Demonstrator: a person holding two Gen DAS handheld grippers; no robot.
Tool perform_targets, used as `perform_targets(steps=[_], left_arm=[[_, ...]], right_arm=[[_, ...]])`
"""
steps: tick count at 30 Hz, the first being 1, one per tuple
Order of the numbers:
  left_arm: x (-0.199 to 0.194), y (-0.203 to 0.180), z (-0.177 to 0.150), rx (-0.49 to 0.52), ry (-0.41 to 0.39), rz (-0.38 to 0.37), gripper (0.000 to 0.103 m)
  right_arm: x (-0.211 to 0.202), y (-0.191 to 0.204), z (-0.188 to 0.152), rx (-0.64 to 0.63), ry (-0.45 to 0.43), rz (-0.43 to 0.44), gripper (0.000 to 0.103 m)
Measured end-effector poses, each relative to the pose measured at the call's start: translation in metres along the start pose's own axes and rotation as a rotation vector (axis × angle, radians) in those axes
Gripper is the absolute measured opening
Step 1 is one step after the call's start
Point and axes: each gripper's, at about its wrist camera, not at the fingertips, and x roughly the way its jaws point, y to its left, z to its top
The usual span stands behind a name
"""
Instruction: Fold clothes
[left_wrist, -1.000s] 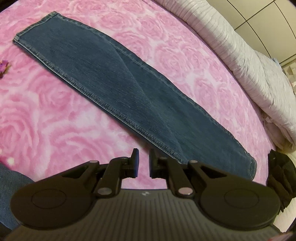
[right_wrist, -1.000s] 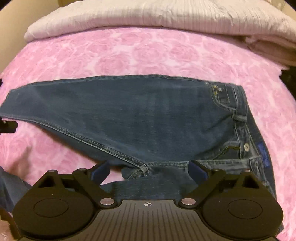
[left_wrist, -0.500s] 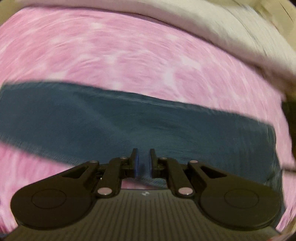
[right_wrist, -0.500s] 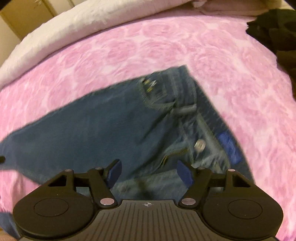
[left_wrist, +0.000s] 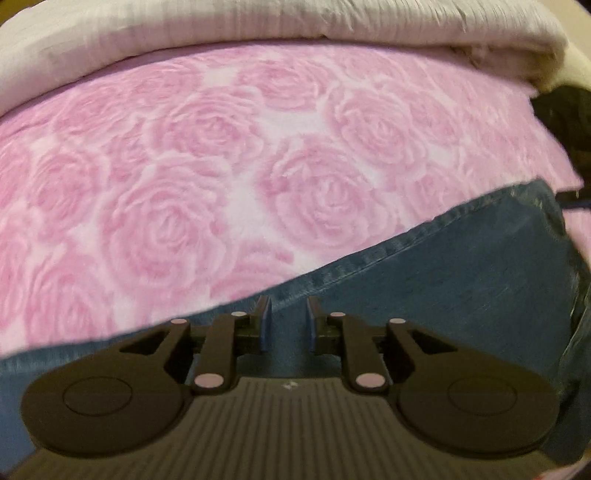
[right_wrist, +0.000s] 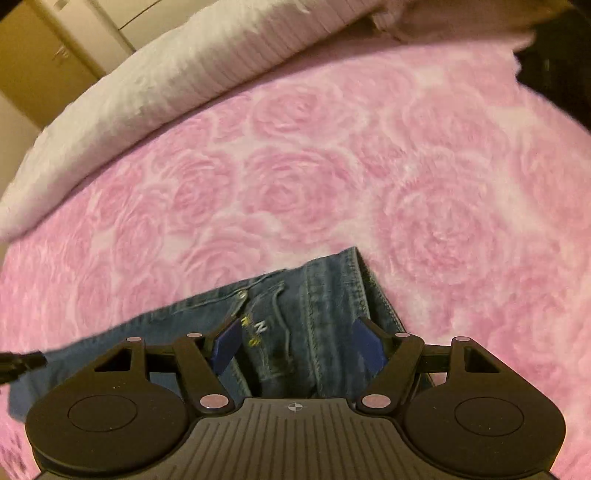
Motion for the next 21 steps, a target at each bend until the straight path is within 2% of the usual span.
perform_targets(steps=[4,11,15,17,19,21], left_arm=[[0.017,0.001,0.009,0.102,0.042,0.022,0.019],[0.045,0.001,0.014,0.297,0.158,-0.046,0.027],[0.054,0.0,0.02,0.396,0.195,-0.054,0.041],[0.059,-0.001,0.022,0.429,0.215,-0.051,0.043],[0.061,-0.008,0.02,0.465,0.214,-0.045,0.037],[0.06,-0.015,0.016,0.496,0.199,-0.041,0.02]], right_arm=[[0.01,-0.01,0.003,0.026,0.017,0.025,0.071],[0.022,-0.018,0.008,0.047,0.033,0.041,0.071],[0.028,-0.021,0.01,0.054,0.05,0.053,0.071],[0.03,-0.021,0.012,0.055,0.055,0.056,0.071],[0.032,-0.02,0.013,0.054,0.059,0.065,0.071],[0.035,-0.019,0.013,0.036,0.067,0.071,0.07]])
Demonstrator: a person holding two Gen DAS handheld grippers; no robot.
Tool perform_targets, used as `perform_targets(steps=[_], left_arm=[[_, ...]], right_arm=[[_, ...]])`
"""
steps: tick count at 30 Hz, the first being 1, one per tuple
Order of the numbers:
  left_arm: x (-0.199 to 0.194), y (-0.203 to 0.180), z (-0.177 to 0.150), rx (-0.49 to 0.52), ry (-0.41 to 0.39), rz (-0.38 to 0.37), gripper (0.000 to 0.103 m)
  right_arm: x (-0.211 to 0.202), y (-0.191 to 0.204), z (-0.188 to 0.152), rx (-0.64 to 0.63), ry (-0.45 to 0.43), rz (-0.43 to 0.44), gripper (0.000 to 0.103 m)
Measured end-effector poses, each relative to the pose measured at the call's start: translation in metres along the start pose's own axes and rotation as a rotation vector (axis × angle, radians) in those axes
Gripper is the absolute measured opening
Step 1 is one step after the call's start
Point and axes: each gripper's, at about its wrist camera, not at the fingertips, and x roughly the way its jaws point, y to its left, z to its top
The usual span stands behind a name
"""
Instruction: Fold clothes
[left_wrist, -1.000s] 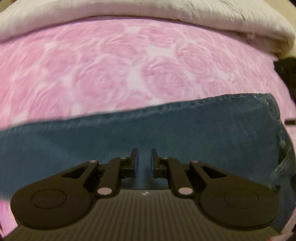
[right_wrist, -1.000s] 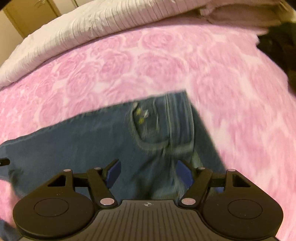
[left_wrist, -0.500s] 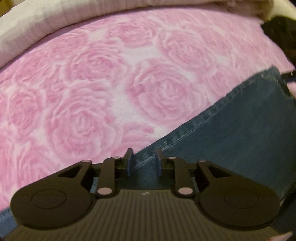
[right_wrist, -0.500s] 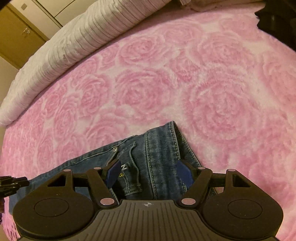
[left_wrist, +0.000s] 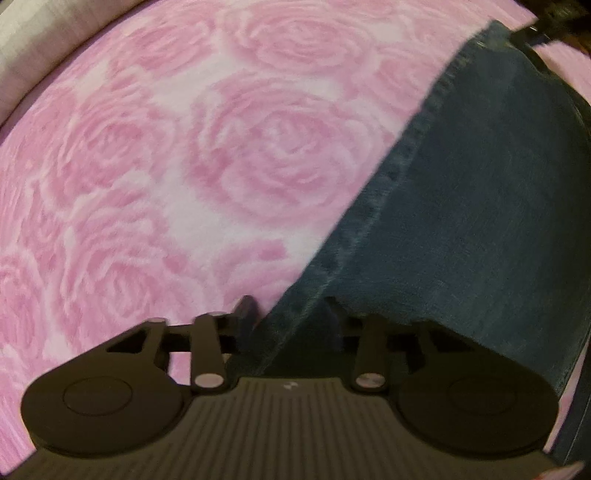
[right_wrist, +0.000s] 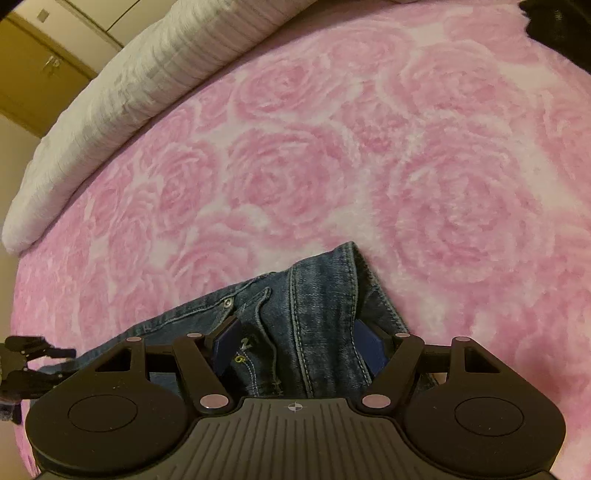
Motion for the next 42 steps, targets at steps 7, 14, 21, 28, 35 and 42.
perform_targets(steps=[7,14,21,28,35,42], left_arm=[[-0.015,-0.026,-0.01,-0.069,-0.116,0.175,0.009],[-0.05,0.012,0.071,-0.111,-0.35,0.277,0.009],[-0.06,0.021,0.159,-0.09,-0.361,0.385,0.012],[-0.098,0.0,0.068,-0.285,-0.313,0.299,0.013],[-0.156,-0.036,-0.088,-0.666,-0.251,0.236,0.013],[-0.201,-0.062,-0.237,-1.142,-0.23,0.2,0.013]], right_arm=[[-0.008,0.02,-0.004,-0.122,-0.067,-0.032,0.015],[-0.05,0.028,0.029,-0.128,-0.301,-0.083,0.015],[-0.071,0.019,0.078,-0.065,-0.353,-0.123,0.039],[-0.116,-0.01,0.011,0.122,-0.272,0.033,0.094],[-0.166,-0.038,-0.135,0.434,-0.168,-0.008,0.093],[-0.14,-0.083,-0.24,0.905,-0.231,-0.033,0.055]])
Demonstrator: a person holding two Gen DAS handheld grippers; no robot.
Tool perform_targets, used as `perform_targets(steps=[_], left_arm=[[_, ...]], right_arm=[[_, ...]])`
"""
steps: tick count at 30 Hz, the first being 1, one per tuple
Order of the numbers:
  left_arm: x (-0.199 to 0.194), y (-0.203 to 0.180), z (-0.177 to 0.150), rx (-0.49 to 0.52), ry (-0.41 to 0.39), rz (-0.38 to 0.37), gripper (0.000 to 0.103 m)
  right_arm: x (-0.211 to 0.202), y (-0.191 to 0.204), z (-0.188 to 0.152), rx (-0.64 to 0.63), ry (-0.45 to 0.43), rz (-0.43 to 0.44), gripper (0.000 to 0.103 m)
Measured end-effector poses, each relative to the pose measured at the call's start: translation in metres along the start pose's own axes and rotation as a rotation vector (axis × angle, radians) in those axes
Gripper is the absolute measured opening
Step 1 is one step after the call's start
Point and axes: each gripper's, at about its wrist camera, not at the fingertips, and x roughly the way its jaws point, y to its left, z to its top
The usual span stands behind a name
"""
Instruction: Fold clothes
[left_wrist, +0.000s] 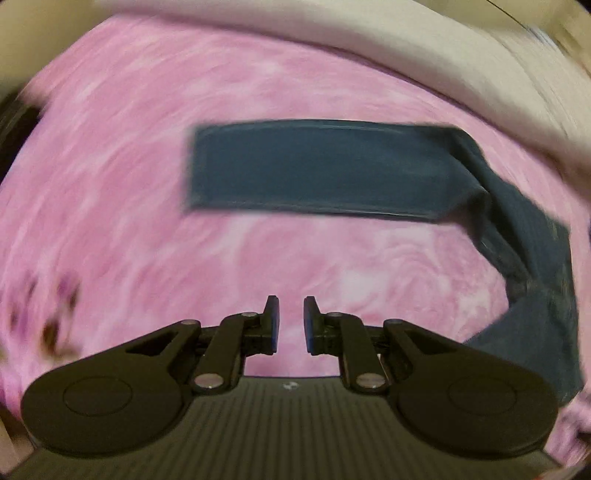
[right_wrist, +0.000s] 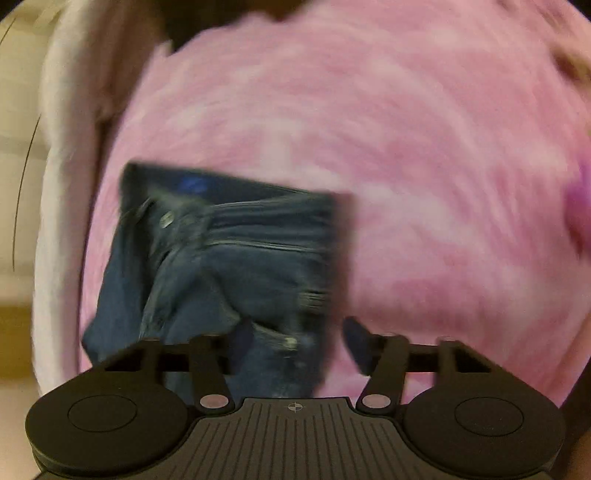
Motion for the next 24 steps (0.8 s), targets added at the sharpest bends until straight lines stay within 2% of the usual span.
perform_targets(steps=[6,13,15,17,20,24], left_arm=[[-0.045,0.1,-0.045,-0.339,-0.044,0.064,0.02],[-0.046,0.182,-0.113,-0.658,0.018,0.067,0.022],[-0.039,0.196,-0.126,-0.72,0.026,0.063,0.023],[-0.033,0.21,-0.139,-0.779,0.033,0.056,0.023],[-0.022,0.223,-0.146,-0.837,0.025,0.012,0.024],[-0.011,0.234,-0.15,-0.897,-0.004,-0.044,0.026]], right_arm=[[0.027,-0.007,-0.017,0.03,-0.004,0.058,0.055],[0.029,-0.003,-0.043,-0.013,-0.01,0.044,0.056],[0.03,-0.003,-0.052,-0.025,-0.034,0.047,0.057],[0.029,-0.003,-0.06,-0.035,-0.073,0.066,0.068],[0.026,-0.003,-0.07,-0.018,-0.122,0.084,0.075],[0.025,-0.005,-0.073,0.035,-0.14,0.107,0.075]])
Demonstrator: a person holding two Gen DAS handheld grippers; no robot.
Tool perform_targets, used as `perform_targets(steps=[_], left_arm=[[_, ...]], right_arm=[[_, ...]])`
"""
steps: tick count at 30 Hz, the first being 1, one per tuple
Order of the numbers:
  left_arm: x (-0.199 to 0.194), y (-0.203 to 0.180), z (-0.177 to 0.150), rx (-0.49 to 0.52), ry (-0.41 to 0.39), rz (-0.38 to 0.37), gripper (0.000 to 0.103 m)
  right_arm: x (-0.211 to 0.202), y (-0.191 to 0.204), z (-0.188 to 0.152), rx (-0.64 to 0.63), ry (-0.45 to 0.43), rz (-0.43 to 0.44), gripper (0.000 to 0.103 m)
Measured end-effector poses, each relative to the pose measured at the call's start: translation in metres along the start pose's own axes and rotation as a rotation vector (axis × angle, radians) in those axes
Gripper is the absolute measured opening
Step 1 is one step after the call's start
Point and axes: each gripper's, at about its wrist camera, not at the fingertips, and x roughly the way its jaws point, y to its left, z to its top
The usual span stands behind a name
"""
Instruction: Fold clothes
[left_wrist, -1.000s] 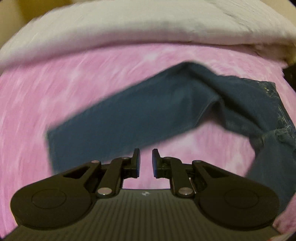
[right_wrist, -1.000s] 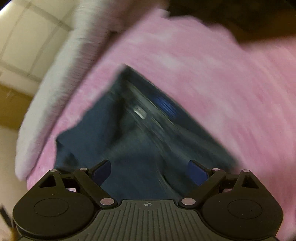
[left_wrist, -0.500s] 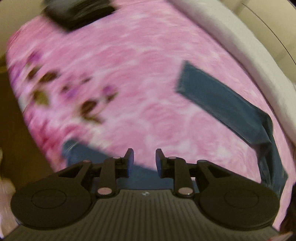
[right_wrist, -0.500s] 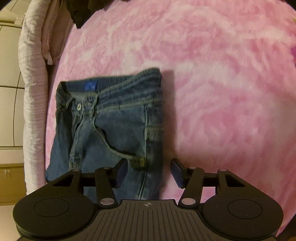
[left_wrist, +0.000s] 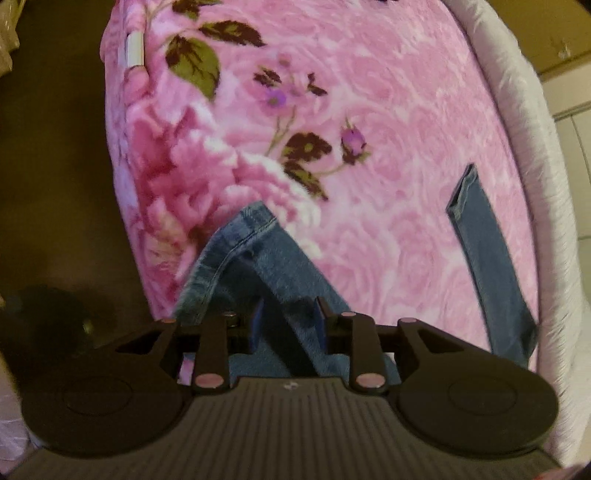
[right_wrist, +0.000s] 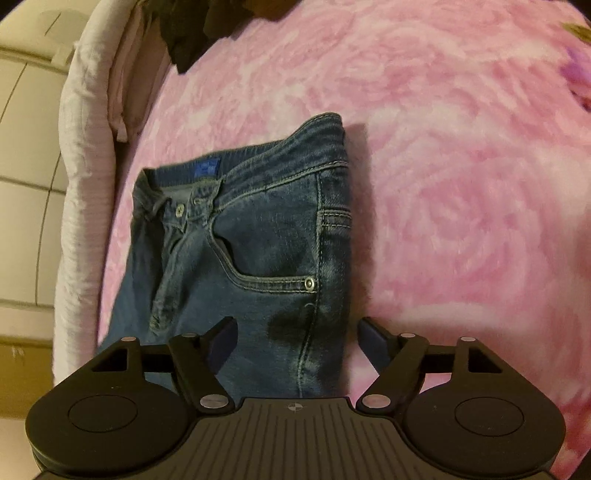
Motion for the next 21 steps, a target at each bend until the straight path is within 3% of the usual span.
perform_targets(steps=[2,5,6,7,8,12,17,21], left_arm=[[0.008,0.002,0.001,-0.01,0.006,-0.01,0.026],[0.016,-0.003,-0.001,0.007,-0.004,-0.028,0.007],[0.012,-0.013,0.0,0.054,-0.032,-0.043,0.007],[0.007,-0.024,0.0,0.1,-0.061,-0.058,0.006],[0.002,-0.034,0.0,0.146,-0.089,-0.073,0.006],[-0.038,-0.097,0.017,0.317,-0.178,-0.196,0.005],[-0.125,-0.186,0.036,0.51,-0.35,-0.423,0.005],[-0.153,-0.191,0.039,0.546,-0.436,-0.444,0.005]], right_arm=[[0.002,-0.002,0.002,0.018,0.002,0.006,0.075],[0.009,0.0,0.01,0.01,0.037,0.008,0.075],[0.011,0.003,0.013,-0.01,0.051,0.007,0.075],[0.014,0.007,0.016,-0.049,0.065,0.001,0.06],[0.015,0.011,0.018,-0.09,0.078,-0.012,0.019],[0.004,0.019,0.031,-0.117,0.112,0.044,0.015],[-0.041,0.049,0.046,-0.109,0.102,0.245,0.011],[-0.082,0.081,0.053,-0.169,0.093,0.366,0.01]])
